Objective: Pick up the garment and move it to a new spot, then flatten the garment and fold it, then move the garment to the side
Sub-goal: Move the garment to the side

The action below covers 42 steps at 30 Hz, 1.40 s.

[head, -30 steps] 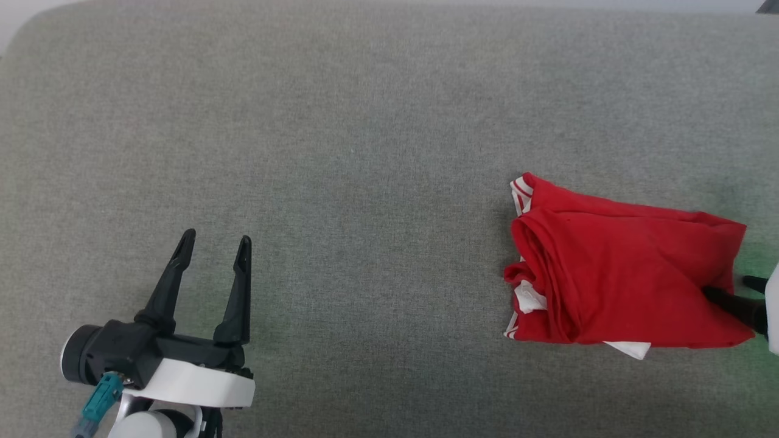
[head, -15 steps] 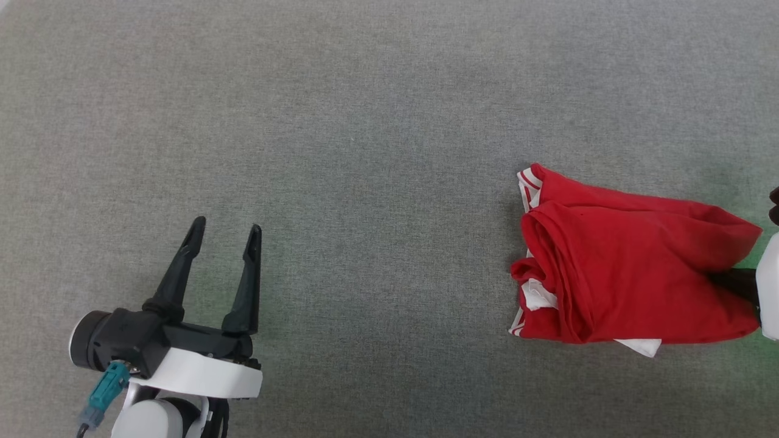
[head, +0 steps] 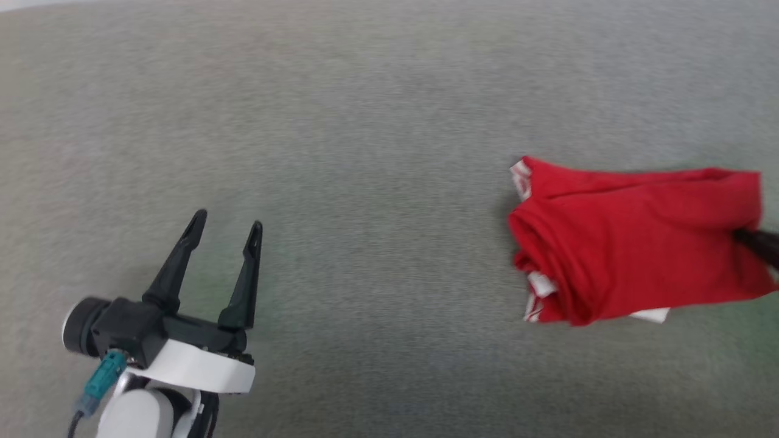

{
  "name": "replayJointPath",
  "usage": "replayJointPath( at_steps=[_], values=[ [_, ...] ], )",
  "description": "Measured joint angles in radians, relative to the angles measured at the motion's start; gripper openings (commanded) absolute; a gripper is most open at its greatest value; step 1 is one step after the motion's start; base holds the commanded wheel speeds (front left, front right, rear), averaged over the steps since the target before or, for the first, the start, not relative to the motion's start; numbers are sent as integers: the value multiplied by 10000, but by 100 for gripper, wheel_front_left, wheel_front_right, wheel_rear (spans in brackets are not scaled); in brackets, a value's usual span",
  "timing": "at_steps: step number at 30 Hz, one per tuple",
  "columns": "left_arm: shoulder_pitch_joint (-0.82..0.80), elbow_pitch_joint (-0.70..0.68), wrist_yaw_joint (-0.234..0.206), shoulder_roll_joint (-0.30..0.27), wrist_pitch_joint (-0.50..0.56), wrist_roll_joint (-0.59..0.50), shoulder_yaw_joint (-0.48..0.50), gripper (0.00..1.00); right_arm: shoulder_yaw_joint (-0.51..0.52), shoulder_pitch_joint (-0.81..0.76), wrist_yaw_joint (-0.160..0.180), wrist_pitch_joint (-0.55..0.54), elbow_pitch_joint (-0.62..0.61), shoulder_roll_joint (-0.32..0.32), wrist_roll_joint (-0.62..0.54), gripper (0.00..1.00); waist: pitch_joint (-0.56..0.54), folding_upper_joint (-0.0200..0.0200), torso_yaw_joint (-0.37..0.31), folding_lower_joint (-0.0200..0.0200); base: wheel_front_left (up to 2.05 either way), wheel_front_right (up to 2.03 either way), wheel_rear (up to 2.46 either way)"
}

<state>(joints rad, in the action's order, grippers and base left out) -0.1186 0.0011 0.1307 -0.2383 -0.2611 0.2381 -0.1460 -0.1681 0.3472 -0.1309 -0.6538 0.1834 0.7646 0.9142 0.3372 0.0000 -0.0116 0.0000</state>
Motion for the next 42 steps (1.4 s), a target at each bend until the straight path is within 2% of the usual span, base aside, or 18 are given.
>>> replayJointPath(
  at_steps=[9, 14, 23, 30, 38, 39, 40, 41, 42],
  values=[
    [-1230, -56, 0, -773, 0, 71, -736, 100, 1459, -81, 0, 1066, 579, 201, -61, 0, 334, 0, -1061, -1, 0, 0, 0],
    [-2643, -121, 0, -1241, 2, 81, -1390, 100, 2305, 373, 0, 1845, 1689, -90, -533, 0, 929, 0, -1455, 0, 0, 0, 0],
    [-5086, -121, 0, -1879, 0, 155, -2316, 100, 3356, 2379, 0, 3242, 4027, -685, -1948, 0, 2290, 0, -2050, 0, 0, 0, 0],
    [-5902, -63, 0, -2031, 2, 184, -2539, 100, 3659, 3940, 0, 4253, 5900, -938, -3308, 0, 2933, 0, -2271, 0, 0, 0, 0],
    [-5987, 19, 0, -2157, 2, 263, -2537, 100, 3375, 4791, 2, 4968, 7031, -1227, -3609, 0, 3032, 0, -2149, 1, 0, 0, 0],
    [-5983, 31, 0, -2132, 0, 270, -2512, 100, 3233, 4813, 2, 5028, 7028, -1243, -3599, 13, 2999, 0, -2130, 0, 0, 0, 0],
    [-5953, 42, 0, -2092, 2, 288, -2447, 100, 3152, 4831, 0, 5097, 7068, -1244, -3570, 42, 2952, 0, -2110, 0, 0, 0, 0],
    [-5914, 65, 0, -2073, 0, 364, -2414, 100, 3057, 4830, 0, 5233, 7127, -1220, -3547, 100, 2897, 0, -2093, 1, 0, 0, 0],
    [-5867, 100, 0, -2036, 2, 374, -2372, 100, 2951, 4828, 2, 5327, 7187, -1160, -3551, 100, 2832, 0, -2073, 0, 0, 0, 0]
  ],
)
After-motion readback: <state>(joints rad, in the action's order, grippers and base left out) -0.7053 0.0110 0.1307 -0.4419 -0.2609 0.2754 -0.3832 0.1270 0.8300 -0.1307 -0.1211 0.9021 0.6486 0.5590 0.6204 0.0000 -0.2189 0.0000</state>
